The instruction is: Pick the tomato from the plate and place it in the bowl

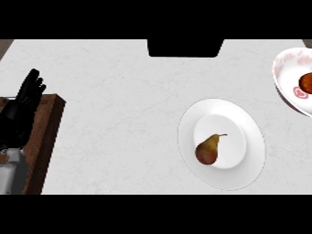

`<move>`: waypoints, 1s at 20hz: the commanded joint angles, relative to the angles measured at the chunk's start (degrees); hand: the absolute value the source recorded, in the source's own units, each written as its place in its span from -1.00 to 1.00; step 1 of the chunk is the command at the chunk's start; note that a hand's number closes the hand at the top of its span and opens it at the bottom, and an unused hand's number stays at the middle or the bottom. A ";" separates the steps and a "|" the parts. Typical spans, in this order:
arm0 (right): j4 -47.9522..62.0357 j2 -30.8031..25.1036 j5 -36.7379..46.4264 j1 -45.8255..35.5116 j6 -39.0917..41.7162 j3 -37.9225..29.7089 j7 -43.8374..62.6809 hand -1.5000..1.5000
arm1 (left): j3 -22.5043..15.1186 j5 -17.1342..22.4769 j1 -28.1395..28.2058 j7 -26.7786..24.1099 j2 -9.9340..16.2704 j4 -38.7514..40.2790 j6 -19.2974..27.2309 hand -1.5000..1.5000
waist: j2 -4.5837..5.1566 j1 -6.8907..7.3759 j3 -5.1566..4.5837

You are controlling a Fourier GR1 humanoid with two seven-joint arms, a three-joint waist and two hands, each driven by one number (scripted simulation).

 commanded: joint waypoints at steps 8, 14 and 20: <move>4.62 -11.28 -15.29 13.99 17.38 -13.01 -9.53 -1.00 | 1.48 0.97 1.86 -0.97 1.20 -1.11 -1.37 0.00 | -0.27 -0.63 -0.11; 6.86 -17.55 -20.96 23.25 30.38 -16.88 -13.07 -1.00 | 1.27 0.33 1.51 0.47 0.72 -2.87 -0.38 0.00 | -0.36 -0.93 -0.08; 7.35 -18.90 -24.45 25.93 36.97 -16.92 -15.99 -1.00 | -0.13 -0.94 2.49 1.63 -0.82 -4.12 0.58 0.00 | -0.33 -0.21 -0.08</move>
